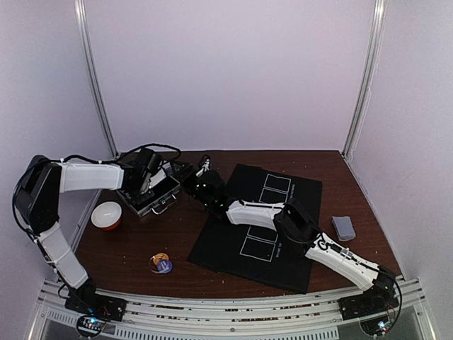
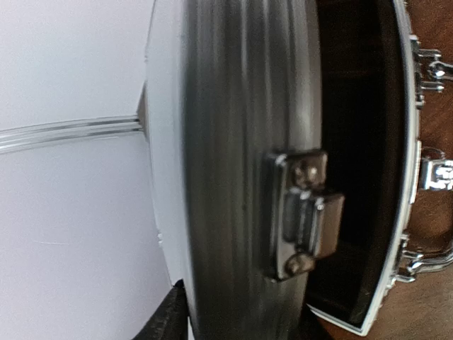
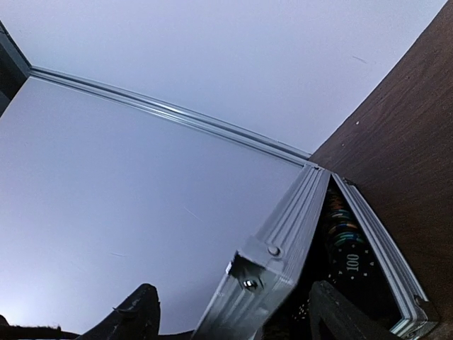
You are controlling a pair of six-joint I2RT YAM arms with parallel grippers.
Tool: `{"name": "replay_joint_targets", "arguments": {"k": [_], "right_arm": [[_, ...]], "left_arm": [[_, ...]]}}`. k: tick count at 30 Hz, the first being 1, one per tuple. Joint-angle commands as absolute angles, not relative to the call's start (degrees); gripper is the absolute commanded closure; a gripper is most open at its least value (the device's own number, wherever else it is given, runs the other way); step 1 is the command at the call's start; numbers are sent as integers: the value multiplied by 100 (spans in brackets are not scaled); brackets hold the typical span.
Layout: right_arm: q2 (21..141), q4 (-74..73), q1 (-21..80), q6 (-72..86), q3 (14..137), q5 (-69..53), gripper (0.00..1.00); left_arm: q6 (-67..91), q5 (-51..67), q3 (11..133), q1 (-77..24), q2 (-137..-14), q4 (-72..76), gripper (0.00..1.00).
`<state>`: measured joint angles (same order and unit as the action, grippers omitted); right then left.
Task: Distribute texas hold em gaming equipment
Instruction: Open the chip case at the center of the board.
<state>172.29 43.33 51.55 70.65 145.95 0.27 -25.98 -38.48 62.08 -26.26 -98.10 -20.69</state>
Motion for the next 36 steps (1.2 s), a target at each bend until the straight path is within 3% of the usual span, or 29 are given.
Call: {"name": "replay_joint_targets", "arguments": {"k": [1, 6, 10, 19, 26, 36], "right_arm": [[16685, 4982, 5196, 7053, 14090, -382, 26], [15818, 5451, 5042, 6794, 12813, -764, 25], [14879, 5994, 4873, 6508, 11217, -905, 24], [12786, 6370, 4401, 5530, 8272, -1040, 24], [11598, 5917, 4081, 4567, 6938, -996, 23], [10427, 4747, 3781, 3643, 6012, -725, 21]], "left_arm": [[-2524, -4028, 6279, -2595, -9488, -1844, 68], [-2214, -3149, 6604, -2594, -9041, -2380, 81], [-2013, -2654, 6924, -2586, -8940, -2851, 85], [-1398, -1411, 7471, -2217, -8661, -3258, 87], [-1193, -310, 7757, -1805, -8606, -3340, 89], [-792, 811, 8072, -1226, -8803, -3326, 91]]}}
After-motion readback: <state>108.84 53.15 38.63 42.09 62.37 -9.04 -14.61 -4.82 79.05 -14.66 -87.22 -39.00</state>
